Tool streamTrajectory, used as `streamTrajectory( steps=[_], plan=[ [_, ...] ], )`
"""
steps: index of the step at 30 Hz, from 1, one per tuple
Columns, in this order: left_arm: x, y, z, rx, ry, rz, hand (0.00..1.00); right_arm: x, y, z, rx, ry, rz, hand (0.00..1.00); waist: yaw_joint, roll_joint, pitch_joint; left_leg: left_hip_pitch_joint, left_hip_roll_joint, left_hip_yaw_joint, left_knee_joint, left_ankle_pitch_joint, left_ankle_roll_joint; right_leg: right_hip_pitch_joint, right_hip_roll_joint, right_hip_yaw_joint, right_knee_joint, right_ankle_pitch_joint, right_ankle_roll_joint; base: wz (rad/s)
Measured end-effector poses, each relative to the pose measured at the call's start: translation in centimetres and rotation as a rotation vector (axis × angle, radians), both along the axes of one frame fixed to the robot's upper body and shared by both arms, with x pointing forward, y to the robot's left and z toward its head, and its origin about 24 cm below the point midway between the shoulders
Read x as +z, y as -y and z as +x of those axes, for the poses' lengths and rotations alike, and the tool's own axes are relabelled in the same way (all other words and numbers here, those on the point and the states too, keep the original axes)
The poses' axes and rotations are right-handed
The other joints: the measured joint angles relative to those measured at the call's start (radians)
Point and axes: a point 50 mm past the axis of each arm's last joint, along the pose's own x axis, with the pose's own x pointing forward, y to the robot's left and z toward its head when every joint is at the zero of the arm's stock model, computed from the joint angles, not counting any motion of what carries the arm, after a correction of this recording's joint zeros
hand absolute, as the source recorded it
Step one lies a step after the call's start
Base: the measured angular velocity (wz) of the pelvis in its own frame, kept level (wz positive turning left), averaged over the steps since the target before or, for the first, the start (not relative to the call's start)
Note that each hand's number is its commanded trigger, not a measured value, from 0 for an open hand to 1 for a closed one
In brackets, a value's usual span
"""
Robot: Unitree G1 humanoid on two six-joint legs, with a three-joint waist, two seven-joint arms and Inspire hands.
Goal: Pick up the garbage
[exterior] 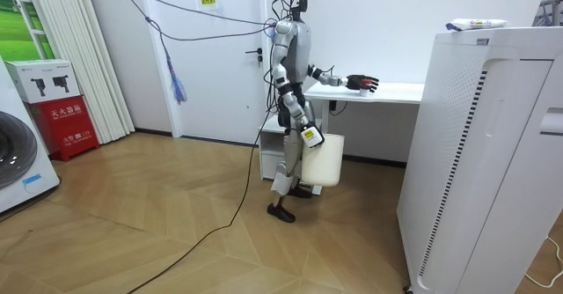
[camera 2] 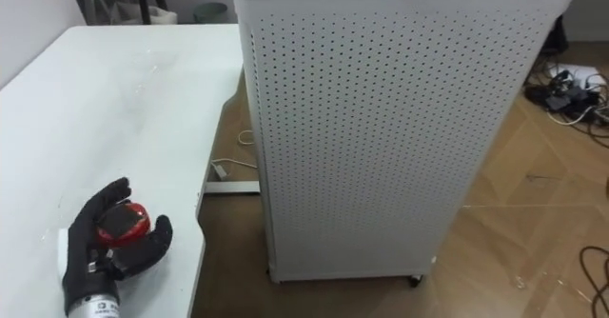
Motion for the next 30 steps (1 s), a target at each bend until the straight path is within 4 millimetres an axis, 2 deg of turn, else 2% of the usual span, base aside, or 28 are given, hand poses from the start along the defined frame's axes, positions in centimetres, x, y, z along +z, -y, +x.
streamTrajectory(
  steps=[10,16,22,24,30],
  plan=[
    [0.0,1.4,0.3,-0.093,-0.014,-0.013,1.00,0.0,-0.7,0.4,0.017,0.009,0.008,1.00,-0.001,0.001,-0.0001,0.000,0.000,0.001,0.000,0.000,0.000,-0.001,-0.001,-0.001,0.001,0.000,0.000,0.00],
    [1.1,2.3,0.7,-0.164,0.024,-0.024,1.00,0.2,-0.8,0.9,0.021,0.024,0.012,1.00,0.000,0.000,-0.0001,-0.003,0.000,0.001,0.001,0.000,0.000,-0.001,-0.001,-0.002,0.001,0.000,0.000,0.00],
    [3.6,4.1,1.3,-0.298,0.132,-0.045,1.00,1.1,-1.1,3.0,0.041,0.090,0.022,1.00,-0.002,0.000,-0.0001,-0.005,0.001,0.006,0.000,0.000,0.000,-0.003,-0.001,-0.003,0.001,0.000,0.000,-0.01],
    [4.4,5.0,1.4,-0.353,0.162,-0.053,1.00,1.8,-1.4,4.6,0.047,0.139,0.024,1.00,-0.002,0.001,-0.0003,-0.014,0.004,0.019,0.001,0.000,0.001,-0.018,-0.003,-0.001,0.019,0.000,0.000,-0.12],
    [5.0,7.0,1.2,-0.520,0.182,-0.075,1.00,3.6,-1.9,8.0,0.030,0.264,-0.005,1.00,-0.006,-0.003,-0.0006,-0.029,0.003,0.019,0.006,0.000,0.001,-0.035,-0.003,0.010,0.021,0.000,0.000,-0.03]
  ],
)
